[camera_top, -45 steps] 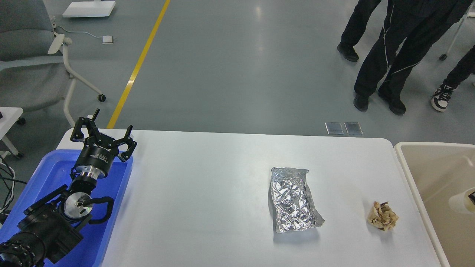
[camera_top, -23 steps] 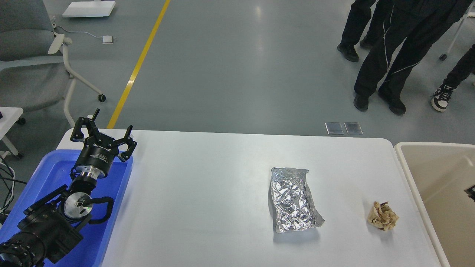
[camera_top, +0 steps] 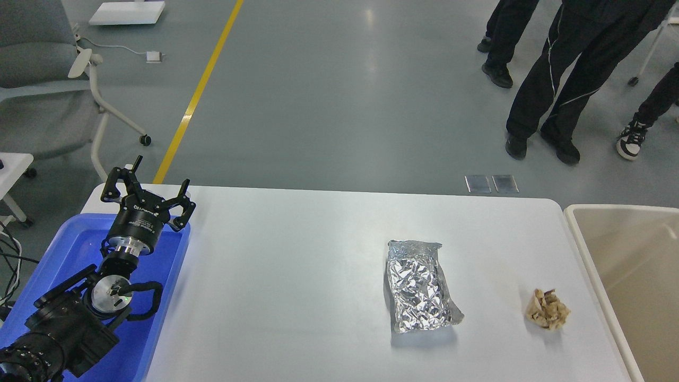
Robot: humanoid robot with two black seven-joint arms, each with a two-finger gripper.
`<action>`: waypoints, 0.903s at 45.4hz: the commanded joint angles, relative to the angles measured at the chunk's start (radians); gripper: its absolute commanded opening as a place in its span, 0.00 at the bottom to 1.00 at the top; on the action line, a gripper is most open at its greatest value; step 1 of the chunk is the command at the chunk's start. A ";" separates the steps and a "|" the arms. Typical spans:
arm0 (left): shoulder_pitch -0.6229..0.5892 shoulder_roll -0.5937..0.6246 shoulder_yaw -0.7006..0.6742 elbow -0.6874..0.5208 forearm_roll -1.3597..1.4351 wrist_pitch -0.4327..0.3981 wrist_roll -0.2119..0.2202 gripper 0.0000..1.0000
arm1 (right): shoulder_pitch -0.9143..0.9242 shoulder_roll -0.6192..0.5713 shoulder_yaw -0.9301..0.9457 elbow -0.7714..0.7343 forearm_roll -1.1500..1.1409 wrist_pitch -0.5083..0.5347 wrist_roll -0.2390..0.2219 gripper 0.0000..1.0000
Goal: Tidy desktop
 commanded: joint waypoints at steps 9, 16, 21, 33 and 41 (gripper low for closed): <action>0.000 0.000 0.000 0.000 0.000 0.000 0.000 1.00 | 0.060 -0.040 0.498 0.230 0.000 0.001 0.009 1.00; 0.000 0.000 0.000 0.000 0.000 0.000 0.000 1.00 | 0.049 -0.049 0.653 0.356 -0.002 0.001 0.010 1.00; 0.000 0.000 0.000 0.000 0.000 0.000 0.000 1.00 | 0.044 -0.049 0.713 0.404 -0.002 0.002 0.038 1.00; 0.000 0.000 0.000 0.000 0.000 0.000 0.000 1.00 | -0.070 -0.032 0.805 0.628 -0.009 0.005 0.280 1.00; 0.000 0.000 -0.001 0.000 0.000 0.000 0.000 1.00 | -0.176 0.055 0.870 0.671 -0.018 0.004 0.360 1.00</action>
